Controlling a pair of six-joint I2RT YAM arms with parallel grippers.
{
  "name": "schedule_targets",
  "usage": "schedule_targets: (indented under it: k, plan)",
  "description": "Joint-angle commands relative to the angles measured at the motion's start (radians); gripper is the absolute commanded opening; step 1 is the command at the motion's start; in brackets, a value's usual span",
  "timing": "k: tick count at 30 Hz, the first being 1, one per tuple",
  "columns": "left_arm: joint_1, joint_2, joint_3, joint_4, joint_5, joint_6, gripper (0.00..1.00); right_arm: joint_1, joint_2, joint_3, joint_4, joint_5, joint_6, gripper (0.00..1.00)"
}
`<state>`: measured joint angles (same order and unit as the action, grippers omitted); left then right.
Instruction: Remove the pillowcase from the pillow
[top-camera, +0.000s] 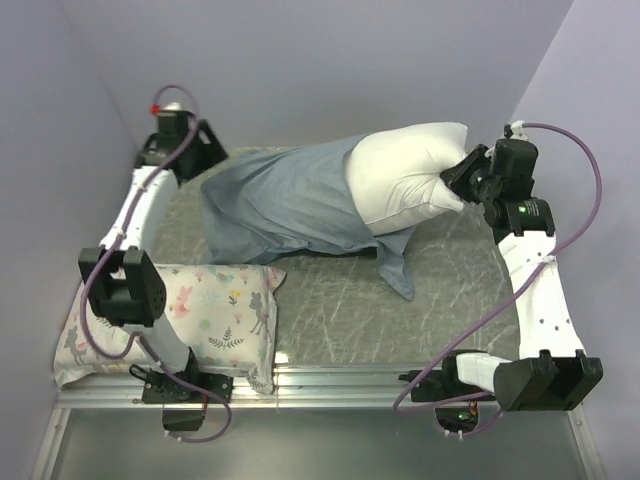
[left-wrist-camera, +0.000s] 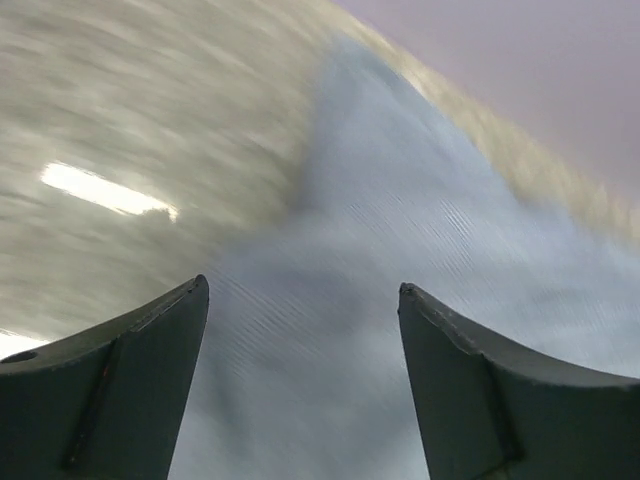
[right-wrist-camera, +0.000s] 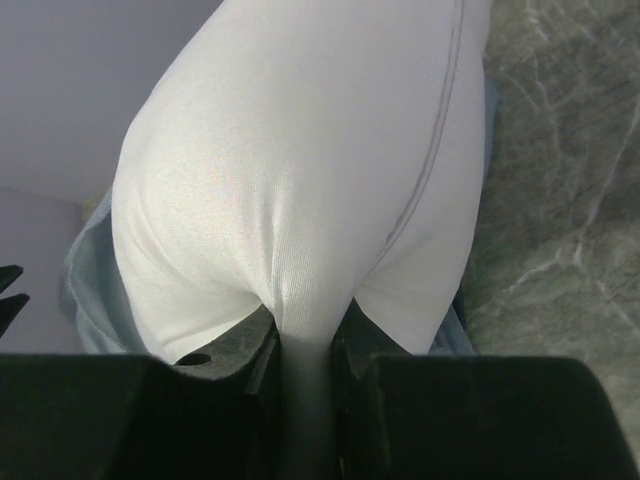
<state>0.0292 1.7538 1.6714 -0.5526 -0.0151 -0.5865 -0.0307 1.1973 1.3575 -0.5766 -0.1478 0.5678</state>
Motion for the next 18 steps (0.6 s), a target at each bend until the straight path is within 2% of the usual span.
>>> schedule_targets:
  k: [1,4,5,8,14,18]
  plan:
    - [-0.194,-0.157,-0.059,-0.004,-0.012,0.085,0.82,0.026,-0.012,0.063,0.124,0.146,-0.039,0.00]
    - [-0.365,-0.252,-0.197,0.000,-0.078,0.083,0.82,0.058,-0.005,0.071,0.124,0.166,-0.045,0.00]
    - [-0.365,-0.267,-0.222,0.002,-0.088,0.080,0.82,0.061,-0.004,0.068,0.124,0.165,-0.046,0.00]
    - [-0.477,-0.322,-0.309,0.009,-0.089,0.065,0.81,0.072,-0.010,0.058,0.130,0.168,-0.046,0.00]
    - [-0.561,-0.335,-0.423,0.046,-0.072,0.033,0.82,0.087,-0.005,0.043,0.139,0.168,-0.045,0.00]
    - [-0.574,-0.317,-0.464,0.071,-0.072,0.008,0.82,0.095,-0.005,0.043,0.138,0.175,-0.051,0.00]
